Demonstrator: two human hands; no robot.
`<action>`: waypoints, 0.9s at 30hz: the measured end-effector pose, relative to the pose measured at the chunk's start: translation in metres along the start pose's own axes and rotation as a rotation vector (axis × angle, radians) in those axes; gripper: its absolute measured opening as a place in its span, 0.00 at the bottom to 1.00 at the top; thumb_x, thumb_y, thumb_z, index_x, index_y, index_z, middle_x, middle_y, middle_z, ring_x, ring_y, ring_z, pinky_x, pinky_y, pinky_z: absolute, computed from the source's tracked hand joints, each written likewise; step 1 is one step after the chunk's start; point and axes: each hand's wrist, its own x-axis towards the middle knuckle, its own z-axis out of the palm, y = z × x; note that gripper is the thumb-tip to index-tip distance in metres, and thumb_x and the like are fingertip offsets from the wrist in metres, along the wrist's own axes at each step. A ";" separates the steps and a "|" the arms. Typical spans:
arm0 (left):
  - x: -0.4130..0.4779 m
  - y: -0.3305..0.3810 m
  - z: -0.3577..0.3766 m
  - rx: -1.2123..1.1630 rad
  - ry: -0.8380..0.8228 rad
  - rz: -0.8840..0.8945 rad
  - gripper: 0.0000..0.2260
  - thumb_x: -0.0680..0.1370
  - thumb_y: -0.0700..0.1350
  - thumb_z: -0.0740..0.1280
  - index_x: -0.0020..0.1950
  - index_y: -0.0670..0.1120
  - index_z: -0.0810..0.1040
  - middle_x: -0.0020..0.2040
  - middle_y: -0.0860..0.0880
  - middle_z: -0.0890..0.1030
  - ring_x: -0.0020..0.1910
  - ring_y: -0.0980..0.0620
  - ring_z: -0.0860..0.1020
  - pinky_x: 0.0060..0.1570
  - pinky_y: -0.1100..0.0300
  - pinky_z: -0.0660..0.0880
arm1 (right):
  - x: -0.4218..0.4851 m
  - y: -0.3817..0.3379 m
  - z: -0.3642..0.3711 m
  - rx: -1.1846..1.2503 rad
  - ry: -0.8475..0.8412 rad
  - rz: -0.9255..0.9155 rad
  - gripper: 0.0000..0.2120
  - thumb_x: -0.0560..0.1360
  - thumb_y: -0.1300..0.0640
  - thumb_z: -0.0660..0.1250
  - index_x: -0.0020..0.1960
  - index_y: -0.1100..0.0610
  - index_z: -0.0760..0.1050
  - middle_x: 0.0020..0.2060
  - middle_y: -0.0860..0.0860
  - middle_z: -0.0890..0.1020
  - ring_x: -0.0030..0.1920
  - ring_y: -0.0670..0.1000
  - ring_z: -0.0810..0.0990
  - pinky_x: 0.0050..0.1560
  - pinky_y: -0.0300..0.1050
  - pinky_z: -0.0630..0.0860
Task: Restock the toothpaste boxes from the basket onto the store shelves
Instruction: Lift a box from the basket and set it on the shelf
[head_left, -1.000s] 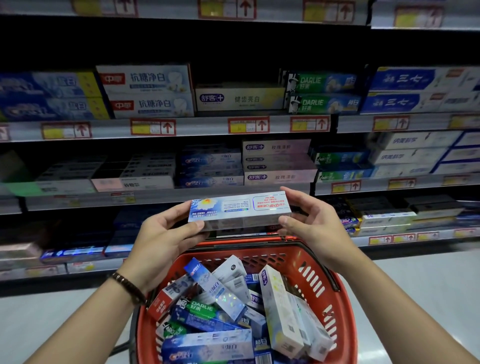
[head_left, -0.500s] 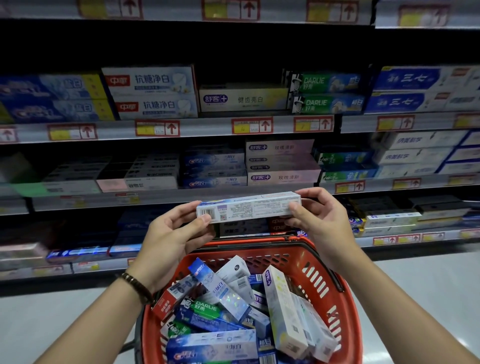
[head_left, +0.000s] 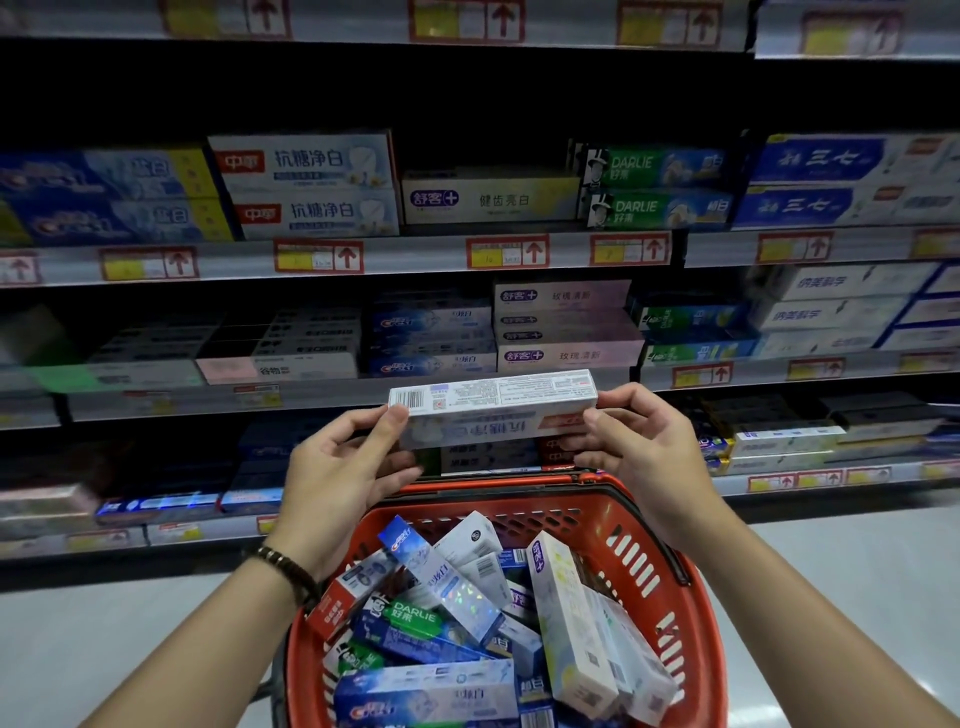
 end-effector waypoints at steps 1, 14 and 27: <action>0.000 0.000 -0.001 0.007 -0.003 0.004 0.25 0.66 0.54 0.79 0.59 0.42 0.84 0.53 0.41 0.87 0.49 0.43 0.86 0.53 0.48 0.83 | 0.000 0.000 0.001 -0.006 0.009 0.000 0.03 0.81 0.64 0.71 0.52 0.60 0.78 0.47 0.57 0.88 0.47 0.61 0.89 0.47 0.51 0.86; 0.002 -0.007 -0.003 0.112 -0.059 0.047 0.13 0.75 0.35 0.75 0.58 0.44 0.84 0.55 0.43 0.86 0.54 0.45 0.86 0.56 0.48 0.83 | 0.000 0.001 0.004 0.031 0.068 0.004 0.04 0.79 0.62 0.73 0.51 0.58 0.79 0.48 0.60 0.87 0.48 0.61 0.88 0.48 0.53 0.85; 0.000 -0.014 0.001 0.264 -0.273 -0.089 0.13 0.79 0.40 0.73 0.64 0.45 0.78 0.54 0.43 0.87 0.54 0.42 0.86 0.55 0.42 0.83 | 0.002 -0.001 0.007 0.083 0.075 -0.008 0.11 0.79 0.64 0.72 0.61 0.63 0.77 0.51 0.59 0.88 0.55 0.59 0.88 0.53 0.57 0.86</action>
